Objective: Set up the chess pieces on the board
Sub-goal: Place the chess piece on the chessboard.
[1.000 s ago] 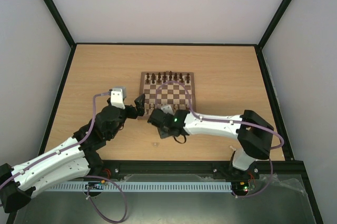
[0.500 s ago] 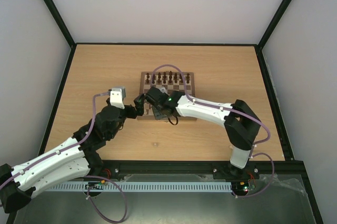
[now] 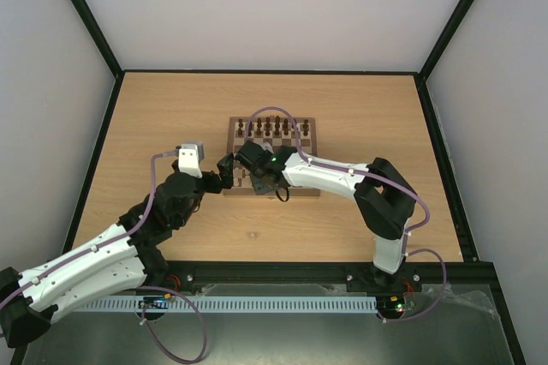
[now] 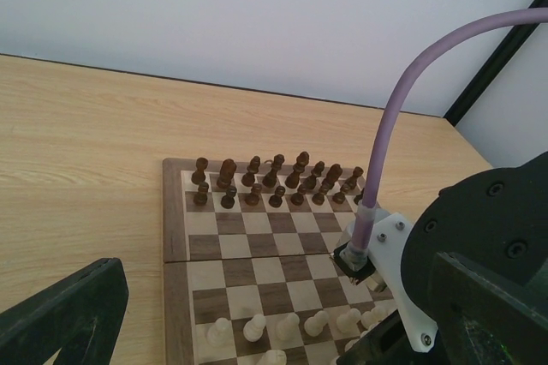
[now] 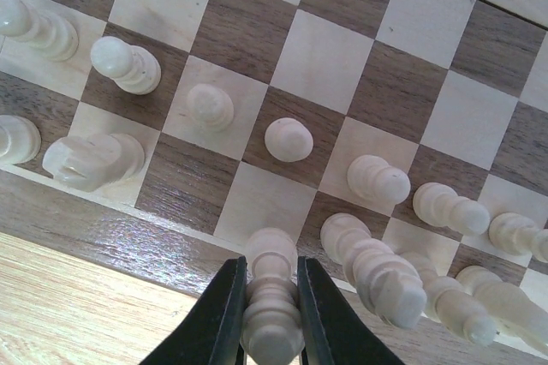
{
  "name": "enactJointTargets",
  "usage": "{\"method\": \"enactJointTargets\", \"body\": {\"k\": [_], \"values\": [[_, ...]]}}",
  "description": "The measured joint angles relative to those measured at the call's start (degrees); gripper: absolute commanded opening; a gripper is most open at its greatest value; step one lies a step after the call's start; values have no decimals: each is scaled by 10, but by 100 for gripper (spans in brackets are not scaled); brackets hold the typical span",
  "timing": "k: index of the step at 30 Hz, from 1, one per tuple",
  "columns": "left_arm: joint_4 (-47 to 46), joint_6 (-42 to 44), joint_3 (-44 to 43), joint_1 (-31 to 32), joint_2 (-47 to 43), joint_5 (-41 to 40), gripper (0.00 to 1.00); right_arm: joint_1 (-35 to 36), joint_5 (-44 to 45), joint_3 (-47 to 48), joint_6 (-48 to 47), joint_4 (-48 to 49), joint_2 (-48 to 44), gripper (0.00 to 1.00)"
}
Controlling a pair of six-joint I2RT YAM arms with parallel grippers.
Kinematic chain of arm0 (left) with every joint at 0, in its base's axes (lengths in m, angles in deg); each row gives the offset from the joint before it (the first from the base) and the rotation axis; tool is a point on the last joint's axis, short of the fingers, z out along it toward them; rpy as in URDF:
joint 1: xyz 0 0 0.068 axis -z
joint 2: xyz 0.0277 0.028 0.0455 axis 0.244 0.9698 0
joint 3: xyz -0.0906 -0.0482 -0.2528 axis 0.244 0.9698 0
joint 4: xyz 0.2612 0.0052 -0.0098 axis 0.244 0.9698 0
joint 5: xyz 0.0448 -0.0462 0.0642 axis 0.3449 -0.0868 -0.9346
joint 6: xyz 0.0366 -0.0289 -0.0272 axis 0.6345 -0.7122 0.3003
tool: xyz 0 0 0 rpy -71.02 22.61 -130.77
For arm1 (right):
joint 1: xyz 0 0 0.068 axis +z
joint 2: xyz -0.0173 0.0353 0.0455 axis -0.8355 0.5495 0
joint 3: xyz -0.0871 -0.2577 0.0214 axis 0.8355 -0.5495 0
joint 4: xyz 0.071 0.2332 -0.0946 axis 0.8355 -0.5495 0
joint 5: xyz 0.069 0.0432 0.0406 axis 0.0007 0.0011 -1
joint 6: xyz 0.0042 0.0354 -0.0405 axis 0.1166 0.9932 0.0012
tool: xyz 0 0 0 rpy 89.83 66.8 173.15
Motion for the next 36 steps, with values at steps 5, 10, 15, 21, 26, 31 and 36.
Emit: {"method": "enactJointTargets", "body": {"k": [5,10,15,21,26,31,36], "values": [[-1,0,0,0,-1,1,99,-2,-1,0,-2,1,2,10],[-1,0,0,0,-2,2,99,-7,-2,0,-2,2,9,10],[-1,0,0,0,-9,2,99,-13,-4,0,-4,6,14,10],[-1,0,1,0,-23,2,99,-17,-8,0,-7,10,14,11],[-2,0,7,0,-34,1,99,-19,-12,5,-10,14,18,11],[-3,0,11,0,-37,0,99,-19,-16,11,-13,21,24,11],[-3,0,11,1,-37,0,99,-19,-19,17,-14,23,28,13]]}}
